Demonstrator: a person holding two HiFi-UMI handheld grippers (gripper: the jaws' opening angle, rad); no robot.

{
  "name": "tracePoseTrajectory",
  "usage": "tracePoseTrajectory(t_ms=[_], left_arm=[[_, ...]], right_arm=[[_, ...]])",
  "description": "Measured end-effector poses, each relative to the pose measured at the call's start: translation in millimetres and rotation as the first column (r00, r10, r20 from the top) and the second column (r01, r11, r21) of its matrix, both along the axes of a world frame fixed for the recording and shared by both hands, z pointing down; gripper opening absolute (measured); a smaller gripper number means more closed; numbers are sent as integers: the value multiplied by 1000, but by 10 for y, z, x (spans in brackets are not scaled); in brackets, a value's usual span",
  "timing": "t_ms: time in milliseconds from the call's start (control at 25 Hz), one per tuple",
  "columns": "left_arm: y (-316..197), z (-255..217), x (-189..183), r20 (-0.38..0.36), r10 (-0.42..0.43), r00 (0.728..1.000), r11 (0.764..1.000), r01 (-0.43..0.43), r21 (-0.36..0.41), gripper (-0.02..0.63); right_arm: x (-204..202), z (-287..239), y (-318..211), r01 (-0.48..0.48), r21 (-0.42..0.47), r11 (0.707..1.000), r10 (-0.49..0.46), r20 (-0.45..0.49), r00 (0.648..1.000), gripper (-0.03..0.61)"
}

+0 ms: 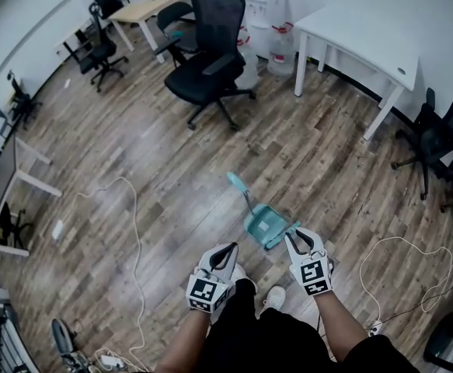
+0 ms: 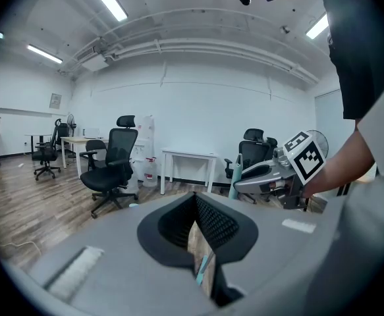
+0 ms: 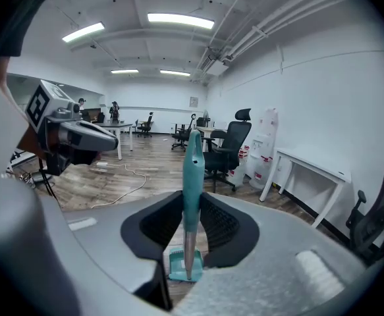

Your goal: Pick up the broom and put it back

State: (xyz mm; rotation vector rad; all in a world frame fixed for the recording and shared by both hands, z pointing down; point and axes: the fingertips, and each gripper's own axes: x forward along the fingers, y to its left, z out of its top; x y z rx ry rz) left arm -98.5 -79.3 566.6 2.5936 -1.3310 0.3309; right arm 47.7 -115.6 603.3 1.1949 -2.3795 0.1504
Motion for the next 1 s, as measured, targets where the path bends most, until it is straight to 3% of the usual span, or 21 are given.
tracePoseTrajectory(t_ms=[560, 1000], left_arm=[[226, -332, 253, -36, -29, 999, 994, 32, 107, 20], [247, -469, 312, -38, -17, 999, 991, 22, 130, 20]], right_arm=[[278, -917, 369, -11, 197, 980, -8, 93, 996, 89], [320, -1197, 404, -27, 262, 965, -7, 130, 991, 89]])
